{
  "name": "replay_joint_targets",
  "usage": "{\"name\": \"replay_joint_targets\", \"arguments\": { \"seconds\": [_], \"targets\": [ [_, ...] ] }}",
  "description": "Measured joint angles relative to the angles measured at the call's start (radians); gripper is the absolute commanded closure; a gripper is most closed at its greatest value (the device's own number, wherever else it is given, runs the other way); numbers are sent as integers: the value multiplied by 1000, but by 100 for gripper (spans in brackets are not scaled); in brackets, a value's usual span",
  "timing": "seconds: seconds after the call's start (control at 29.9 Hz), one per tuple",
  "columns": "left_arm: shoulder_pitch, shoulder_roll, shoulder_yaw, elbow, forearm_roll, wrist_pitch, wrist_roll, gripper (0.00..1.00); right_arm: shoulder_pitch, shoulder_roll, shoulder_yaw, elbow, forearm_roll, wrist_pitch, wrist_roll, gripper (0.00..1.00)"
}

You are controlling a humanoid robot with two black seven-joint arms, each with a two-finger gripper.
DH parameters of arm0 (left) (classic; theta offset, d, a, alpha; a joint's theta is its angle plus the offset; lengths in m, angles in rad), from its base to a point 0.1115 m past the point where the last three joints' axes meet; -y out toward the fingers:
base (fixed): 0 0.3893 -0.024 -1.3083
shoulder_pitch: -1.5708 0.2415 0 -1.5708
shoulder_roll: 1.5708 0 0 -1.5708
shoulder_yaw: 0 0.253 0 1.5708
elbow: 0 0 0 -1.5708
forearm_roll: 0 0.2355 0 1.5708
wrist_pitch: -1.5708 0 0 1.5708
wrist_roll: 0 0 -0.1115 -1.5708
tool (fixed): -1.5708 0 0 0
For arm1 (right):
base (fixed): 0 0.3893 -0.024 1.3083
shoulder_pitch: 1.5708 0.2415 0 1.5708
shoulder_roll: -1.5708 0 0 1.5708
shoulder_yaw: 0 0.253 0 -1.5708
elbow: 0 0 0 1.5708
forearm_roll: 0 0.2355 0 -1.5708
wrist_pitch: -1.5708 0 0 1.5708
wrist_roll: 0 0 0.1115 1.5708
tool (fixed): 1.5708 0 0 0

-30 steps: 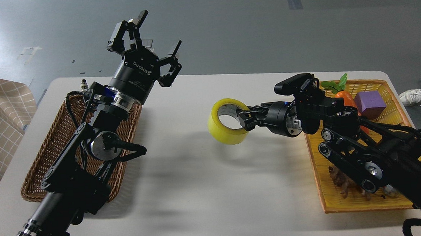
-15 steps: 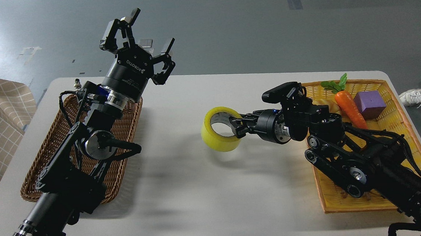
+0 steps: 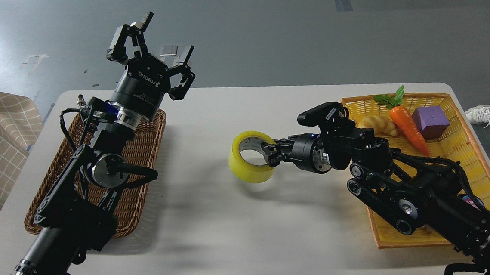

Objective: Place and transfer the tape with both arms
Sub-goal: 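Lift the tape roll and carry it toward the table center, then lower the tape roll onto the table and open the right gripper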

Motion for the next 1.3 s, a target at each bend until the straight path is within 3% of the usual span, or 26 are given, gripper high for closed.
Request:
{"name": "replay_joint_targets", "arguments": {
  "seconds": [0.84, 0.97, 1.14, 1.3],
  "targets": [
    [2, 2, -13, -4, 0, -1, -2, 2, 14, 16, -72, -37, 0, 0, 2, 79],
    [2, 2, -15, -4, 0, -1, -2, 2, 14, 16, -72, -41, 0, 0, 2, 67],
    [2, 2, -17, -5, 0, -1, -2, 2, 14, 17, -71, -43, 0, 0, 2, 65],
    [5, 2, -17, -5, 0, -1, -2, 2, 14, 17, -69, -45, 0, 0, 3, 49]
  ]
}}
